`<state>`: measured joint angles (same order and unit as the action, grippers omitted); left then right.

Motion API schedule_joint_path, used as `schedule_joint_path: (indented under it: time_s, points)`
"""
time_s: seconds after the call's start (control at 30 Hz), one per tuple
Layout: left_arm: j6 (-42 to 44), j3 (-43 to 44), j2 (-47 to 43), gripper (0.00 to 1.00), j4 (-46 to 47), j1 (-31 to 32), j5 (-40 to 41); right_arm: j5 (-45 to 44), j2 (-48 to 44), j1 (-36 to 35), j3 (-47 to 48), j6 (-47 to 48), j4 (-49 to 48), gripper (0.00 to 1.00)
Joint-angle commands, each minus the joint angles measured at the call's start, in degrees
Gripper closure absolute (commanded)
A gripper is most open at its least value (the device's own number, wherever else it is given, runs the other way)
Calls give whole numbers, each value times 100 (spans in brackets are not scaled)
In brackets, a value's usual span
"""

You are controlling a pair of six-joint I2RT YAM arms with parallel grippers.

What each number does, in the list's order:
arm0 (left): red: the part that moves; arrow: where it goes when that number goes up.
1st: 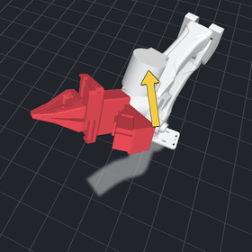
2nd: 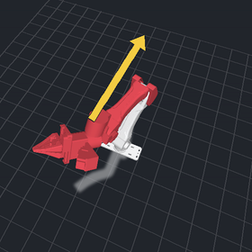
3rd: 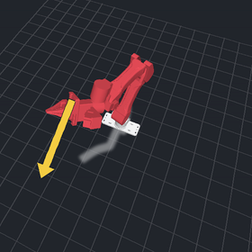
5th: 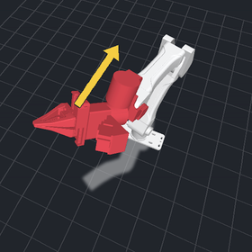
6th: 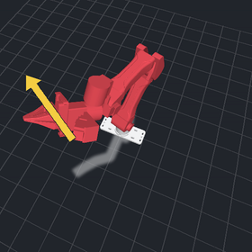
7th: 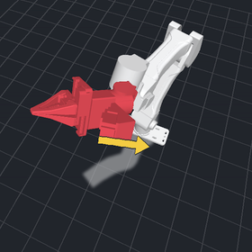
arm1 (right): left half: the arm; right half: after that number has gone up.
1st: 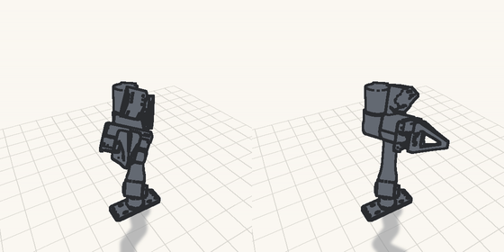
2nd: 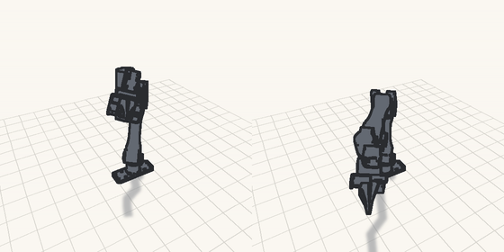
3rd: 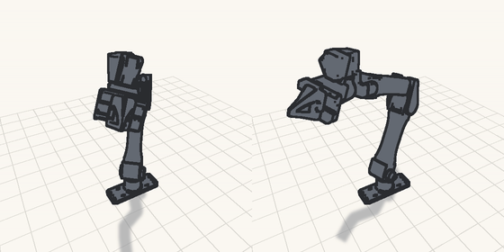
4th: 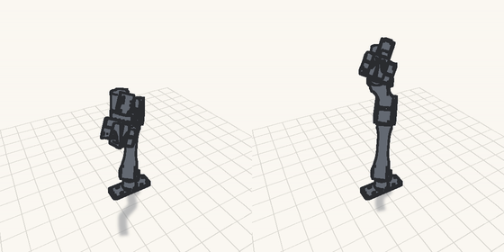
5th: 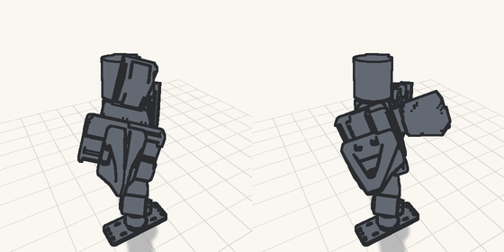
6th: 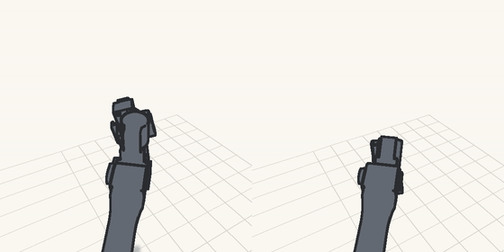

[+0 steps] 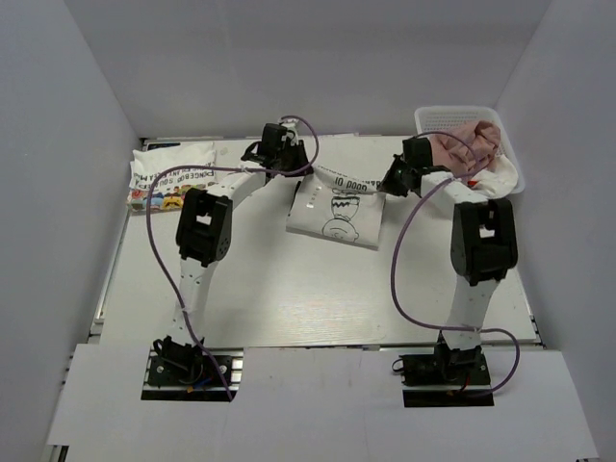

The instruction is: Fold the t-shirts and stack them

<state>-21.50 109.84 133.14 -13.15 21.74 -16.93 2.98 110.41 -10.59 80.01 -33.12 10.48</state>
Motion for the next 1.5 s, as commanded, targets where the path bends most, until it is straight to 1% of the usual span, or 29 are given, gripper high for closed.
schedule_joint_path:
  time_s: [0.0, 0.03, 0.07, 0.1, 0.17, 0.2, 0.23, 0.27, 0.3, 0.37, 0.4, 0.47, 0.57, 0.63, 0.7, 0.8, 0.87, 0.9, 0.93, 1.0, 1.07, 1.17, 1.2, 1.27, 1.33, 1.37, 1.4, 1.47]
  points:
    - [66, 616, 246, 21, -109, -29, 102, -271, 340, 83, 602, -255, 173, 92]
    - [67, 809, 308, 0, -187, -29, 206, -272, 410, 92, 717, -256, 174, 76]
    - [67, 889, 309, 0, -301, -29, 312, -237, 385, 92, 762, -247, 156, 48]
    - [136, 890, 239, 0, -355, -29, 383, -202, 298, 49, 823, -125, 130, 10]
    - [224, 838, -68, 0, -407, -29, 532, -167, 53, -4, 797, -1, 51, 10]
    - [277, 715, -200, 0, -347, -29, 533, -149, -158, -31, 571, 103, 33, 10]
    - [338, 410, -471, 0, -346, -29, 594, -123, -282, -66, 464, 122, -158, 10]
    - [426, 250, -586, 0, -294, -29, 464, -96, -649, -57, 350, 139, -221, 10]
    - [488, 126, -675, 0, -450, -29, 462, -44, -765, -57, -43, 157, -291, 10]
    - [707, 64, -728, 0, -846, 23, 113, 88, -1037, -57, -274, 210, -468, 10]
    - [708, -93, -798, 0, -1065, 24, 111, 184, -1170, -49, -519, 236, -503, 10]
    - [874, -156, -799, 0, -1216, 94, -11, 255, -1319, -48, -670, 175, -494, 10]
    - [927, 71, -422, 0, -1882, 94, -99, 299, -1557, -57, -925, 148, -468, 10]
    - [981, 169, -342, 0, -2165, 94, -162, 317, -1698, -22, -1040, 279, -477, 10]
    - [1033, -58, -394, 0, -2105, 94, -109, 256, -1716, -22, -1005, 315, -301, 10]
    - [981, -130, -333, 0, -2104, 94, -109, 203, -1786, -31, -996, 421, -143, 10]
    - [840, 27, -220, 0, -2227, 94, 250, 212, -1856, -22, -1048, 447, -143, 10]
    - [840, 28, -62, 0, -2227, 146, 251, 211, -1874, -22, -1083, 473, -195, 10]
    - [840, 98, 18, 0, -2288, 147, 60, 185, -1900, -22, -1110, 465, -283, 10]
    - [840, 177, 194, 0, -2420, 199, -56, 168, -1918, -22, -1136, 456, -222, 10]
    - [840, 178, 378, 4, -2490, 270, -56, 97, -1909, -5, -1136, 465, -178, 10]
    - [840, 178, 554, 20, -2543, 392, -3, 88, -1979, -5, -1163, 456, -195, 10]
    - [840, 126, 659, 29, -2544, 393, -151, 88, -1953, -13, -1189, 473, -195, 10]
    - [840, 125, 730, 39, -2544, 445, -214, 88, -1979, -5, -1198, 456, -178, 10]
    - [840, 47, 731, 56, -2544, 498, -214, 36, -2023, -22, -1233, 474, -169, 10]
    - [840, -76, 652, 74, -2544, 498, -214, -51, -2110, -5, -1251, 491, -169, 10]
    - [840, -138, 582, 100, -2465, 498, -119, -96, -2146, -13, -1303, 526, -187, 10]
    - [998, -209, 319, 100, -2386, 498, 74, -271, -2190, -13, -1400, 526, -240, 10]
